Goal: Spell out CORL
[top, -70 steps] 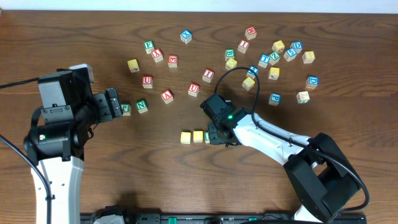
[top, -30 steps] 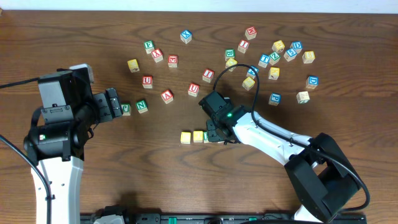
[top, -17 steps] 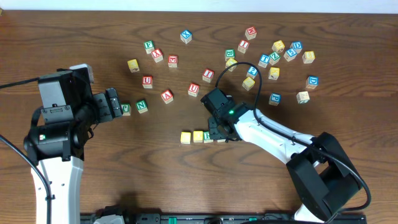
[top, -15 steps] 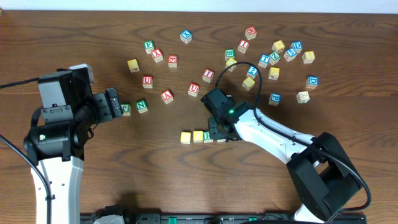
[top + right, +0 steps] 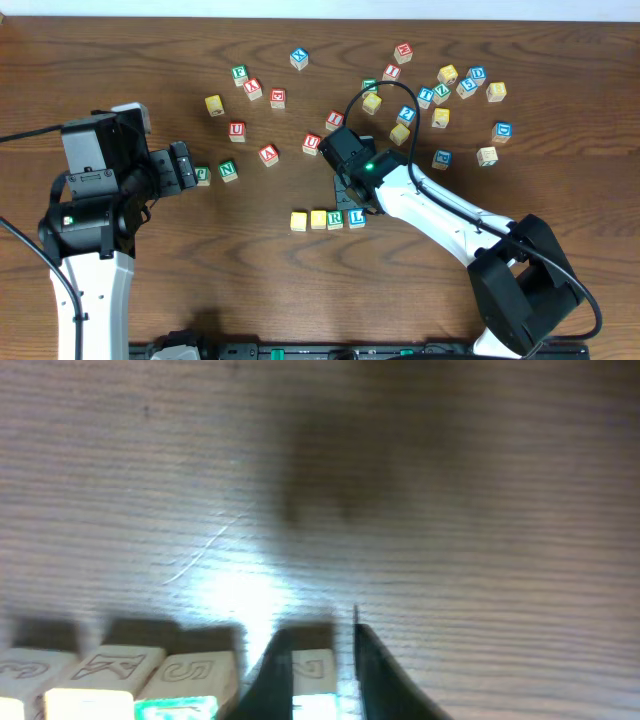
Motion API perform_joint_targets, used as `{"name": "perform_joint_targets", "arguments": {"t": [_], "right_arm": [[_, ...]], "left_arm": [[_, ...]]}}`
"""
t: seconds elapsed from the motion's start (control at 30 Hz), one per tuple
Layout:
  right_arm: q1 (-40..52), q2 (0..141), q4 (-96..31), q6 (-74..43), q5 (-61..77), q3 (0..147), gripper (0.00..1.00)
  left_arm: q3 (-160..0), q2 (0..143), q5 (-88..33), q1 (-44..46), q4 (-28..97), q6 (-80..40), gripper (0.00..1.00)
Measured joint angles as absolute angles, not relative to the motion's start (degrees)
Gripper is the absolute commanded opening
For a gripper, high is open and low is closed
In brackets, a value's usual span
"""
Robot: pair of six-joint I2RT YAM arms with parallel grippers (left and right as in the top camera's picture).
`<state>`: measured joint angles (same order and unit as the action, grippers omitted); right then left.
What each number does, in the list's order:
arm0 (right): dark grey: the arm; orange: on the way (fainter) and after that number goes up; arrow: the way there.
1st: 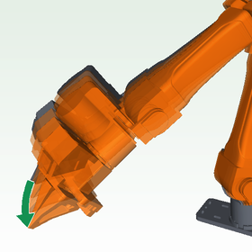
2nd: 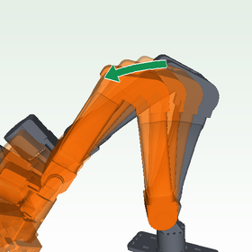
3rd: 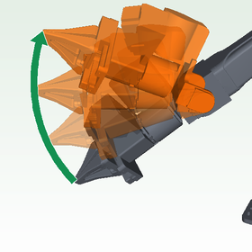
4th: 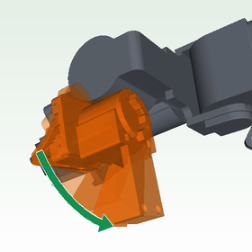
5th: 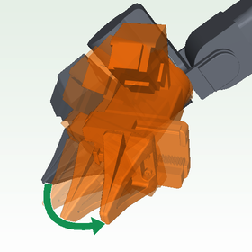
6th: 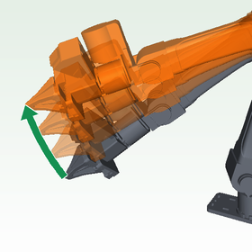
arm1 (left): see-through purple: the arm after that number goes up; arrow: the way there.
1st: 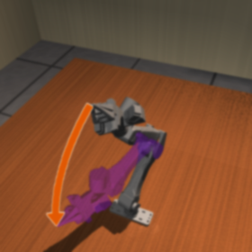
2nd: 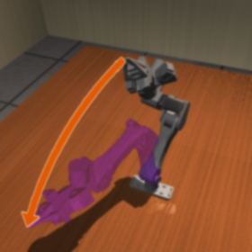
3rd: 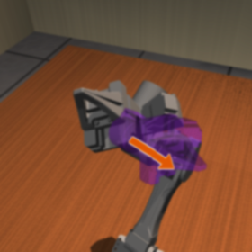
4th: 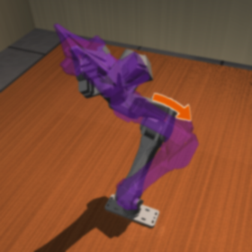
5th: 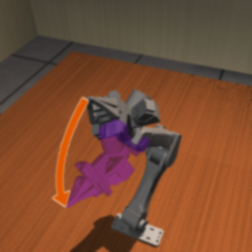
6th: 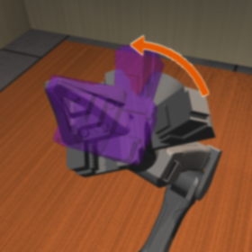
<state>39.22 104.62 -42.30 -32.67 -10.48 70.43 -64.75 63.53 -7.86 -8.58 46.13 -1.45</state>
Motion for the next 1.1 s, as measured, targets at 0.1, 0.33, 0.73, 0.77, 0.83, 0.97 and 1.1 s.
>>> {"name": "perform_joint_targets", "arguments": {"t": [0.1, 0.33, 0.73, 0.77, 0.83, 0.97, 1.1], "right_arm": [[39.2, 104.6, -42.4, -32.8, -12.1, 70.4, 0.01], [39.2, 104.6, -42.4, -32.8, -13.2, 70.4, 0.01], [39.2, 104.6, -42.2, -33.7, -13.5, 69.1, 0.01], [39.2, 104.6, -42.1, -33.8, -13.5, 68.8, 0.01], [39.2, 104.6, -42.2, -34.1, -13.4, 68.2, 0.01], [39.2, 104.6, -42.2, -34.2, -12.3, 68.1, 0.01], [39.4, 104.6, -42.2, -34.2, -11.6, 68.1, 0.01]], "left_arm": [[-64.8, 63.5, -7.9, -8.6, 46.1, -1.5, 0.92], [-64.8, 63.5, -7.9, -8.6, 46.1, -1.5, 0.91], [-64.8, 63.5, -7.9, -8.6, 46.1, -1.5, 0.92], [-64.8, 63.5, -7.9, -8.6, 46.1, -1.5, 0.92], [-64.8, 63.5, -7.9, -8.6, 46.1, -1.5, 0.92], [-64.8, 63.5, -7.9, -8.6, 46.1, -1.5, 0.92], [-64.8, 63.5, -7.9, -8.6, 46.1, -1.5, 0.92]]}}
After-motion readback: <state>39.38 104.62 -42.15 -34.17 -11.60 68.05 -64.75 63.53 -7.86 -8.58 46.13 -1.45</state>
